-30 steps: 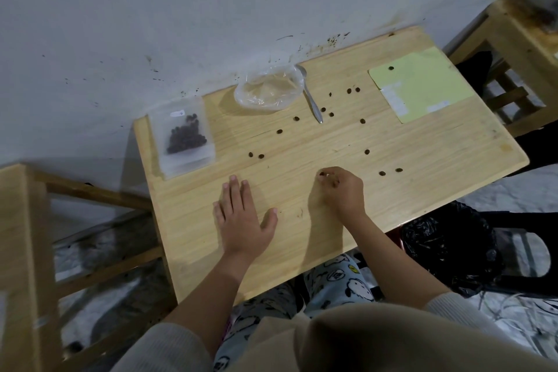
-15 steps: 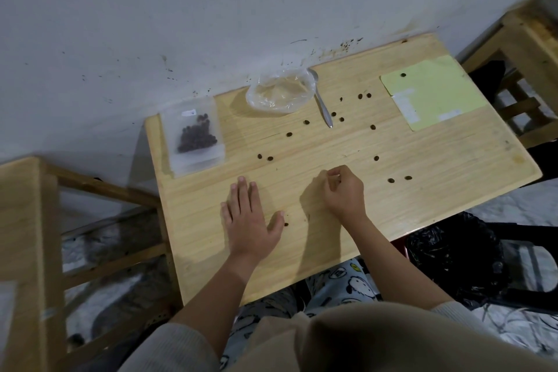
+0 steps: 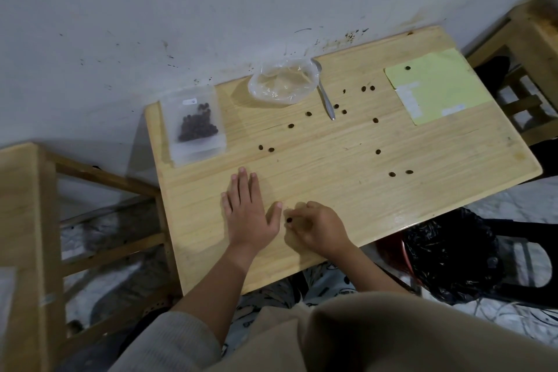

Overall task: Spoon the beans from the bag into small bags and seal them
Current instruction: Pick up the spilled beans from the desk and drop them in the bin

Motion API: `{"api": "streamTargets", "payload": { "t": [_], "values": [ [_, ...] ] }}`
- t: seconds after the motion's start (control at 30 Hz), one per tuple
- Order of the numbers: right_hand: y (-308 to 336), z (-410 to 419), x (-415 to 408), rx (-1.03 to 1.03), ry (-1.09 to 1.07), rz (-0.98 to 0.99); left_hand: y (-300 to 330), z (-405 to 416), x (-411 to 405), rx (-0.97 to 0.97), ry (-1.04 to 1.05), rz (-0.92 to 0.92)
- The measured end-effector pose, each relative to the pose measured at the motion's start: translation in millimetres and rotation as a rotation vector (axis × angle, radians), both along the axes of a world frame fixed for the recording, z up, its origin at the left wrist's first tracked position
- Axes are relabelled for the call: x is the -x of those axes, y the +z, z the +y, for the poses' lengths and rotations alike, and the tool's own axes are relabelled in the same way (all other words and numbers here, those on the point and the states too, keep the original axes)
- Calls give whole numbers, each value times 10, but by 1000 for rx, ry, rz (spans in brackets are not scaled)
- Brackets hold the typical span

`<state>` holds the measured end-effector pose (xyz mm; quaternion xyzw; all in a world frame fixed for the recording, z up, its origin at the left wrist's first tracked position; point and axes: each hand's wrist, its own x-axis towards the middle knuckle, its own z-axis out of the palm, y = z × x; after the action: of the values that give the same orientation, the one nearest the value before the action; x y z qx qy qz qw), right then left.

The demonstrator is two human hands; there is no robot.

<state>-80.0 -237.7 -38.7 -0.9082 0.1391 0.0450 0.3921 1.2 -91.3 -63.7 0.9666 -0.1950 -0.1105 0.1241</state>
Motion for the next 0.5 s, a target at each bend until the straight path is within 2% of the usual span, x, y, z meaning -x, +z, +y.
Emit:
{"api": "streamTargets", "payload": {
  "t": [0.37,0.43,0.5],
  "values": [
    [-47,63,-13,68,-21,-6,-11,3,1,13,10,-14],
    [21,57,-32,-53,-137,-36,-12,6,3,18,10,-13],
    [107,38,-76,-276,-330,-5,-16,8,6,15,14,-13]
  ]
}}
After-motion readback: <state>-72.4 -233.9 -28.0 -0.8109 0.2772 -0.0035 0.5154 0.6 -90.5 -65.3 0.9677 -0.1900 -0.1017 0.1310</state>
